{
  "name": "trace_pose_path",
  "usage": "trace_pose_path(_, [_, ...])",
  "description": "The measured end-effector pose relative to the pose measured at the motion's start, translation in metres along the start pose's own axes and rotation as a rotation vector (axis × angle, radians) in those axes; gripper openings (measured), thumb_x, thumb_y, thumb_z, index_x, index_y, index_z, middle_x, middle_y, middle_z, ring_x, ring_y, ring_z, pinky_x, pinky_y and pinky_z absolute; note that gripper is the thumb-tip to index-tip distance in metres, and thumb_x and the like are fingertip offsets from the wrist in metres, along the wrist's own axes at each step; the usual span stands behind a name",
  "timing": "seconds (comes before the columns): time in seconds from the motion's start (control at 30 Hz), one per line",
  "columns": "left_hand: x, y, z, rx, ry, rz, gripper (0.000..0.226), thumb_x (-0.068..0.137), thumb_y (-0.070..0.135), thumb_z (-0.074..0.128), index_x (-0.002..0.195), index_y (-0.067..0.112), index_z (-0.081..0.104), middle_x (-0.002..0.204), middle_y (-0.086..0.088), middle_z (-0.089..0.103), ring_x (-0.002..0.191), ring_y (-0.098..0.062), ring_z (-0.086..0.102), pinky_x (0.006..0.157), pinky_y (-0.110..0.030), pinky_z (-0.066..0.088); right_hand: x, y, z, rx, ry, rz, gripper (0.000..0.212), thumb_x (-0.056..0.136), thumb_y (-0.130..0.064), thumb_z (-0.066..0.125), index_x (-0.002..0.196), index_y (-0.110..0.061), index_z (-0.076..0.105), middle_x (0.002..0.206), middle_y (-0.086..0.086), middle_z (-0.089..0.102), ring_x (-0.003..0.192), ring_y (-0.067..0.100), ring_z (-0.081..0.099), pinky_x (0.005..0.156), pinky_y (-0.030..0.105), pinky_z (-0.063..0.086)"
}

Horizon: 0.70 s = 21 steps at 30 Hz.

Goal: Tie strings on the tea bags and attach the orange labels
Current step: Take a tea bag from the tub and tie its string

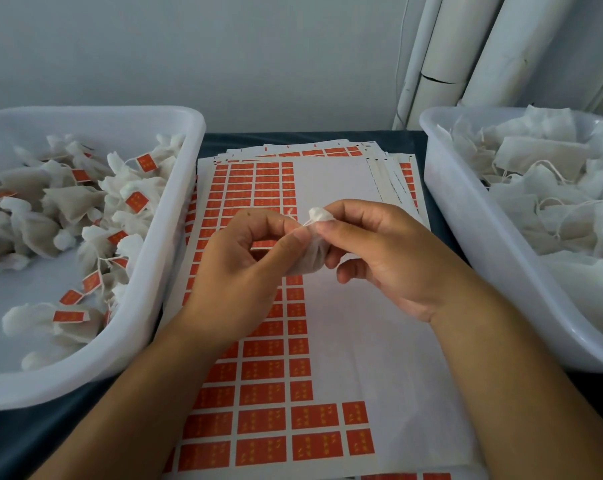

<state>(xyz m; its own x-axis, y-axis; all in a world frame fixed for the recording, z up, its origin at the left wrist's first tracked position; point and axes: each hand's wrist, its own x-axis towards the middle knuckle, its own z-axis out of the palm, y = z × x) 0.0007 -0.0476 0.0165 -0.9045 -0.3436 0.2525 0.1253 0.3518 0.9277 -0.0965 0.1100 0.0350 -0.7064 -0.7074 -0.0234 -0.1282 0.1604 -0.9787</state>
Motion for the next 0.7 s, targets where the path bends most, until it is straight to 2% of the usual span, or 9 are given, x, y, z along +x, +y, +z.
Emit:
trace_pose_path(0.2, [-0.0008, 0.0028, 0.0005, -0.009, 0.023, 0.003, 0.030, 0.087, 0.046, 0.060, 0.092, 0.020, 0.073, 0.091, 0.006, 0.071, 0.086, -0.016, 0.068, 0.072, -0.022, 0.058, 0.0006, -0.0006, 0.0011, 0.286, -0.100, 0.081, 0.023, 0.100, -0.031, 0.058, 0.094, -0.016, 0.074, 0.087, -0.001, 0.065, 0.076, 0.008, 0.061, 0.063, 0.023, 0.050])
trace_pose_path(0.33, [-0.0015, 0.0046, 0.0007, -0.015, 0.013, 0.011, 0.023, 0.093, 0.040, 0.060, 0.094, 0.020, 0.071, 0.092, 0.005, 0.069, 0.086, -0.016, 0.068, 0.069, -0.019, 0.056, 0.0009, 0.0002, 0.0045, 0.427, -0.155, 0.089, 0.022, 0.095, -0.031, 0.057, 0.087, -0.019, 0.074, 0.087, -0.001, 0.062, 0.074, 0.008, 0.058, 0.062, 0.024, 0.049])
trace_pose_path(0.43, [-0.0016, 0.0038, -0.0003, -0.017, 0.012, 0.004, 0.015, 0.100, 0.029, 0.058, 0.095, 0.019, 0.069, 0.087, 0.006, 0.069, 0.083, -0.016, 0.068, 0.067, -0.019, 0.055, 0.0022, 0.0019, 0.0059, 0.435, -0.145, 0.078, 0.021, 0.100, -0.030, 0.058, 0.096, -0.019, 0.075, 0.092, 0.000, 0.064, 0.075, 0.008, 0.060, 0.064, 0.025, 0.051])
trace_pose_path(0.53, [-0.0021, 0.0039, -0.0006, -0.010, 0.025, 0.019, 0.014, 0.101, 0.027, 0.057, 0.096, 0.019, 0.067, 0.087, 0.006, 0.069, 0.083, -0.019, 0.067, 0.067, -0.022, 0.057, 0.0033, 0.0029, 0.0063, 0.397, -0.101, 0.049, 0.021, 0.103, -0.026, 0.056, 0.101, -0.019, 0.075, 0.093, 0.001, 0.065, 0.075, 0.009, 0.060, 0.064, 0.024, 0.052])
trace_pose_path(0.63, [-0.0022, 0.0046, 0.0011, 0.029, 0.075, 0.039, 0.013, 0.099, 0.030, 0.059, 0.093, 0.021, 0.067, 0.082, 0.012, 0.067, 0.079, -0.011, 0.065, 0.062, -0.013, 0.050, 0.0033, 0.0036, 0.0066, 0.382, -0.074, 0.047, 0.020, 0.103, -0.025, 0.056, 0.104, -0.018, 0.075, 0.090, 0.000, 0.065, 0.073, 0.009, 0.060, 0.064, 0.024, 0.052])
trace_pose_path(0.7, [-0.0020, 0.0042, 0.0027, 0.079, 0.115, 0.050, 0.011, 0.098, 0.030, 0.061, 0.090, 0.025, 0.067, 0.079, 0.014, 0.066, 0.077, -0.009, 0.064, 0.060, -0.013, 0.050, 0.0036, 0.0037, 0.0077, 0.383, -0.071, 0.068, 0.022, 0.103, -0.025, 0.055, 0.104, -0.017, 0.075, 0.091, 0.001, 0.066, 0.075, 0.009, 0.060, 0.064, 0.024, 0.052])
